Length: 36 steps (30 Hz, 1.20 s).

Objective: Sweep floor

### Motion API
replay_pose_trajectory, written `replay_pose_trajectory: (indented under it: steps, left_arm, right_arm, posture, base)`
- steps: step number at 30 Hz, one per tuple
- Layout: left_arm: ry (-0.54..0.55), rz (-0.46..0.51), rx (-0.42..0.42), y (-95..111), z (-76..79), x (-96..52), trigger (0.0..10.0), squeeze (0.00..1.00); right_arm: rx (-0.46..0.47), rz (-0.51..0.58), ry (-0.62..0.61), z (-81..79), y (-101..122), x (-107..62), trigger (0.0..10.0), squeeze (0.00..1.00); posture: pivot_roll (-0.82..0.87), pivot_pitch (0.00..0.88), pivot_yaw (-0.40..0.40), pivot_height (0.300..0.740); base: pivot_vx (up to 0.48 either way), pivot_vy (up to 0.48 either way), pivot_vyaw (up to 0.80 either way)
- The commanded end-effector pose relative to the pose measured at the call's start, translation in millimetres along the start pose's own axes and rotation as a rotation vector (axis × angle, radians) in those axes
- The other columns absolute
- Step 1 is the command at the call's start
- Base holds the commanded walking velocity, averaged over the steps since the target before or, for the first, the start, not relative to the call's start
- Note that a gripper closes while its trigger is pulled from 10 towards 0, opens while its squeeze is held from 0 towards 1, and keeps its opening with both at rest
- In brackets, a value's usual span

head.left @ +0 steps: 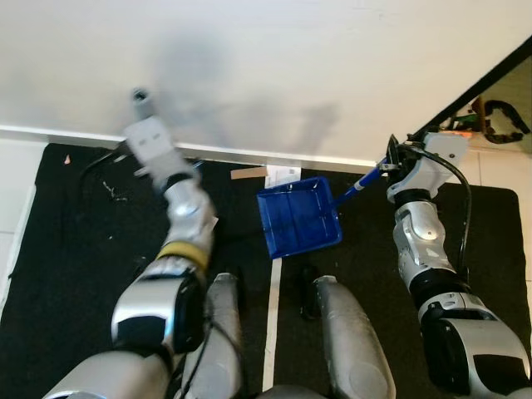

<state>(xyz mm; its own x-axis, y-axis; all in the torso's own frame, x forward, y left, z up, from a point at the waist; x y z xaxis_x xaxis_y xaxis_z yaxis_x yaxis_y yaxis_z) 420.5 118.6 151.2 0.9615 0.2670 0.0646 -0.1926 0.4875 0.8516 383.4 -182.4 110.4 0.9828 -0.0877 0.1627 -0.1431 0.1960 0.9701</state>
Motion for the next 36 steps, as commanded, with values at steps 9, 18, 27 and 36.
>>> replay_pose_trajectory:
  steps: [9, 18, 27, 36]
  left_arm:
    - [-0.548, -0.128, -0.259, -3, 146.9, -42.1, 10.0, 0.0]
    - [-0.699, -0.188, 0.106, -6, 49.7, -36.3, 10.0, 0.0]
    - [-0.662, -0.089, 0.399, 57, -23.5, -22.1, 10.0, 0.0]
    - [-0.358, 0.226, 0.457, 122, -61.6, -7.9, 10.0, 0.0]
  right_arm:
    - [0.015, -0.205, 0.052, -13.7, -45, -22.8, 10.0, 0.0]
    - [0.034, -0.201, 0.059, -19.0, -42, -19.4, 10.0, 0.0]
    - [0.034, -0.211, 0.067, -18.4, -44, -20.9, 10.0, 0.0]
    - [0.033, -0.212, 0.077, -21.1, -44, -20.8, 10.0, 0.0]
  posture:
    - [0.02, 0.4, -0.068, 0.74]
    - [0.04, 0.385, -0.064, 0.74]
    - [0.05, 0.389, -0.076, 0.74]
    - [0.05, 0.388, -0.083, 0.74]
  base:
    - [0.0, 0.0, 0.0]
    - [0.0, 0.0, 0.0]
    - [0.0, 0.0, 0.0]
    - [0.0, 0.0, 0.0]
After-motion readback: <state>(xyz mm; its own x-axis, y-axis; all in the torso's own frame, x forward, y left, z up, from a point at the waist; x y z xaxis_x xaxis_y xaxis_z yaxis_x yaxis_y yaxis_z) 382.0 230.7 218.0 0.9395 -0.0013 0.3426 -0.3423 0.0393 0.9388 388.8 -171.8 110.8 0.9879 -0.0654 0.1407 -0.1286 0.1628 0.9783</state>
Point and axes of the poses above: a point about 5 cm out from each wrist's last joint towards the gripper, its own x axis pointing out of the wrist towards the gripper, its own y axis along the axis of the wrist's last joint, z = x × y, the point moved 4 cm from there along x, pointing out of the wrist towards the gripper, and after that the axes turned 13 degrees about -x, right-handed, at the moved point
